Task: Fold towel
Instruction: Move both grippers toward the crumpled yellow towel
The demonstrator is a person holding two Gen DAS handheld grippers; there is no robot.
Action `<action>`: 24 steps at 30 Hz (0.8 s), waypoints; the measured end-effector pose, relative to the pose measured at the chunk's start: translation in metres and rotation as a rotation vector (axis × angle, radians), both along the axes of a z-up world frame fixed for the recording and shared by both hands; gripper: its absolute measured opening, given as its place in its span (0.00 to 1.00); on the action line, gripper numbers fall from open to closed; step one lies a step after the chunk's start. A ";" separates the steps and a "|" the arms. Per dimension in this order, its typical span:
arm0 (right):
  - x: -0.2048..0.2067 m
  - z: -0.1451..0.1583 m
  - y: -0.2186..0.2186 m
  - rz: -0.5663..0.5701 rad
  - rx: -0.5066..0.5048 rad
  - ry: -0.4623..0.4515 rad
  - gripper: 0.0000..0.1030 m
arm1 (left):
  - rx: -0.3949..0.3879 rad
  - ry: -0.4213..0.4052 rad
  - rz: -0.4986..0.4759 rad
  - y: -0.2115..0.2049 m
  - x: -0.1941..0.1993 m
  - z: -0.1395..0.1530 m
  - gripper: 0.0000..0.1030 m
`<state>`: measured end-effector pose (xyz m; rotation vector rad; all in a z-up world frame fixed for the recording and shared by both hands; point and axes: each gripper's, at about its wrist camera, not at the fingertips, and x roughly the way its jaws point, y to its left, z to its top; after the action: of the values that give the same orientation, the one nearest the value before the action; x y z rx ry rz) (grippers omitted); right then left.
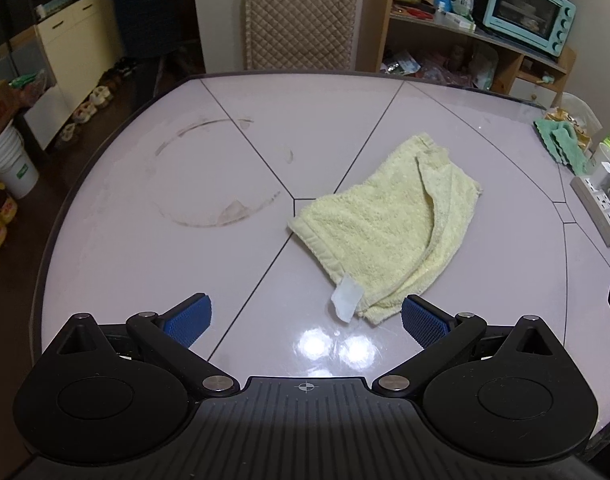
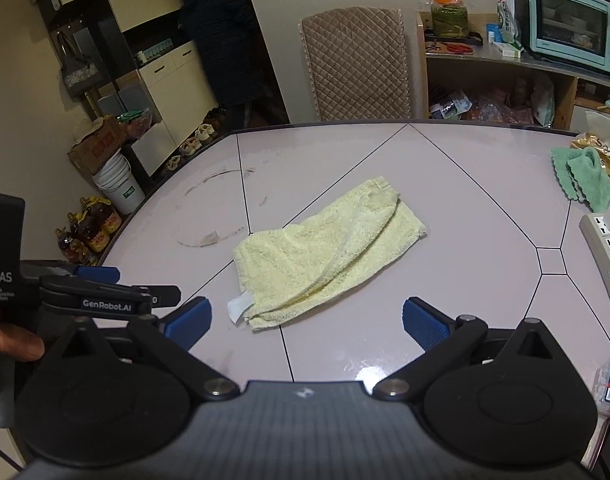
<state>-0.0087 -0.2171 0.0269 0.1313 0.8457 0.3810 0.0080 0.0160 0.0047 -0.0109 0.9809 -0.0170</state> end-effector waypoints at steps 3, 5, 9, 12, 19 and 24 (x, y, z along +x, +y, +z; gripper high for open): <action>0.004 -0.002 0.001 -0.003 0.000 0.011 1.00 | -0.006 0.005 -0.001 0.003 0.004 -0.002 1.00; 0.006 -0.002 0.002 -0.006 -0.001 0.017 1.00 | -0.008 0.008 -0.005 0.005 0.008 -0.003 1.00; 0.009 -0.003 0.002 -0.022 -0.002 0.025 1.00 | -0.017 0.015 -0.013 0.007 0.013 -0.006 1.00; 0.011 -0.005 0.003 -0.034 -0.002 0.033 1.00 | -0.014 0.016 -0.026 0.009 0.016 -0.009 1.00; 0.020 -0.008 0.003 -0.045 0.007 0.047 1.00 | -0.007 0.039 -0.037 0.009 0.023 -0.019 1.00; 0.036 -0.013 -0.001 -0.016 0.008 0.060 1.00 | -0.009 0.050 -0.004 0.006 0.030 -0.023 1.00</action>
<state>0.0273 -0.2178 0.0138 0.1571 0.9025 0.3670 0.0379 0.0221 -0.0182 -0.0175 1.0303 -0.0248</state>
